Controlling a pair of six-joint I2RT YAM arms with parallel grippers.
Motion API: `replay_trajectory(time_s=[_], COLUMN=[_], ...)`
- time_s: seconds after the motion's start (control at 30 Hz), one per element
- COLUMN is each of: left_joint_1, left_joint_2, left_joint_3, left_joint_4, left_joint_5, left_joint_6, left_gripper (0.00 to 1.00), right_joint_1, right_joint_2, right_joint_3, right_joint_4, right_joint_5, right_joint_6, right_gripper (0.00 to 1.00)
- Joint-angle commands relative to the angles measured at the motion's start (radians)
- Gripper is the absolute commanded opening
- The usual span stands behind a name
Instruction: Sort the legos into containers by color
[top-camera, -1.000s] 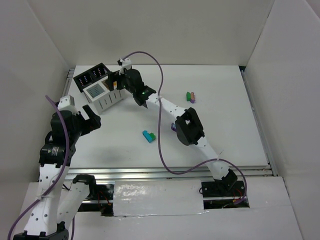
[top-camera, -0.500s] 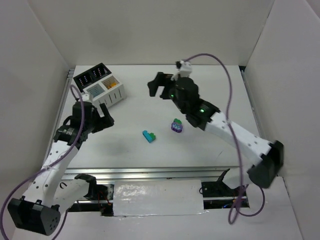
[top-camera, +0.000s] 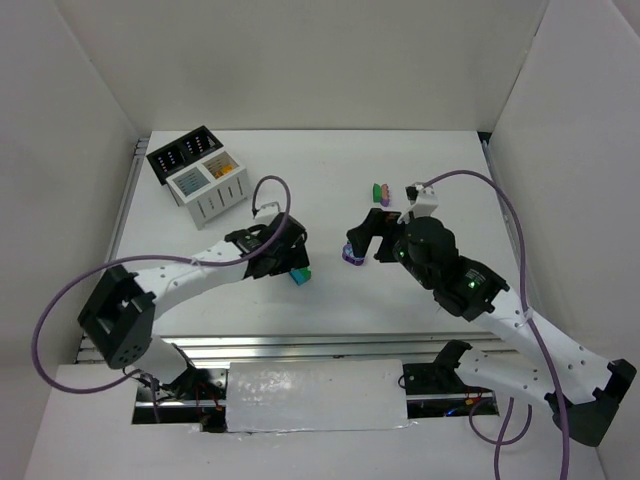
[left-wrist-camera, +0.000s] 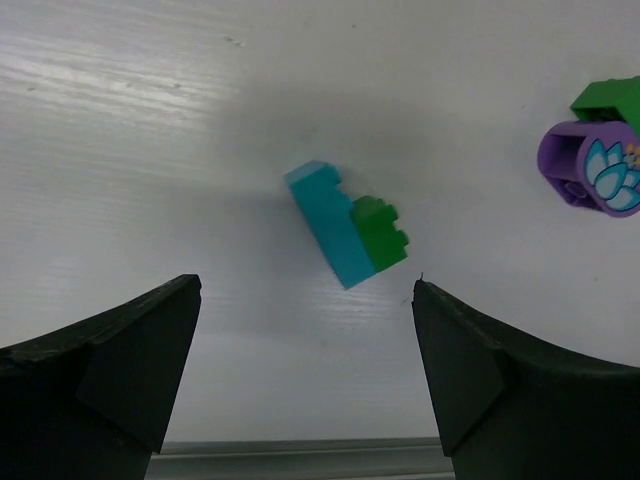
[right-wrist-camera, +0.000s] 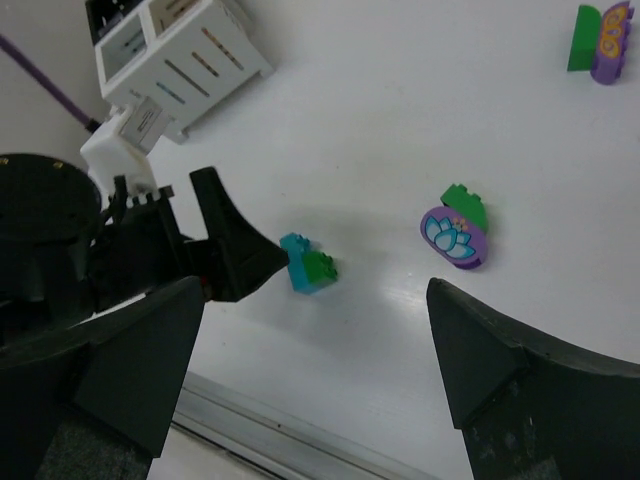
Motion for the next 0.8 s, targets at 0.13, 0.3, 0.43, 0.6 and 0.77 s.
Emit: replay_trajectory(time_s=[0.13,0.3,0.43,0.6,0.77], left_joint_1=[-0.088,-0.098,-0.105,-0.107,-0.107], left_joint_2=[0.273,0.355,0.344,0.375,0.426], left_joint_3=[0.246,0.264,0.249,0.255,0.266], left_joint_4=[-0.049,-0.079,-0.080,-0.070,-0.060], left_joint_5=[-0.113,-0.136,-0.156,-0.164,-0.153], left_joint_6=[-0.144,-0.182,-0.199,-0.191,-0.191], left_gripper=[0.99,0.93,0.94,0.93,0.87], right_joint_1=[0.000,-0.002,0.000,0.000,0.000], right_joint_2=[-0.052,-0.069,-0.055,-0.046,-0.031], right_joint_3=[-0.063,-0.093,-0.095,-0.107,-0.116], right_joint_4=[-0.009,0.021,0.023,0.054,0.069], right_joint_5=[-0.055,-0.077,-0.078,-0.095,-0.100], right_joint_6=[0.004,0.001,-0.008,-0.006,-0.008], right_gripper=[1.00,1.00,1.00,1.00,1.00])
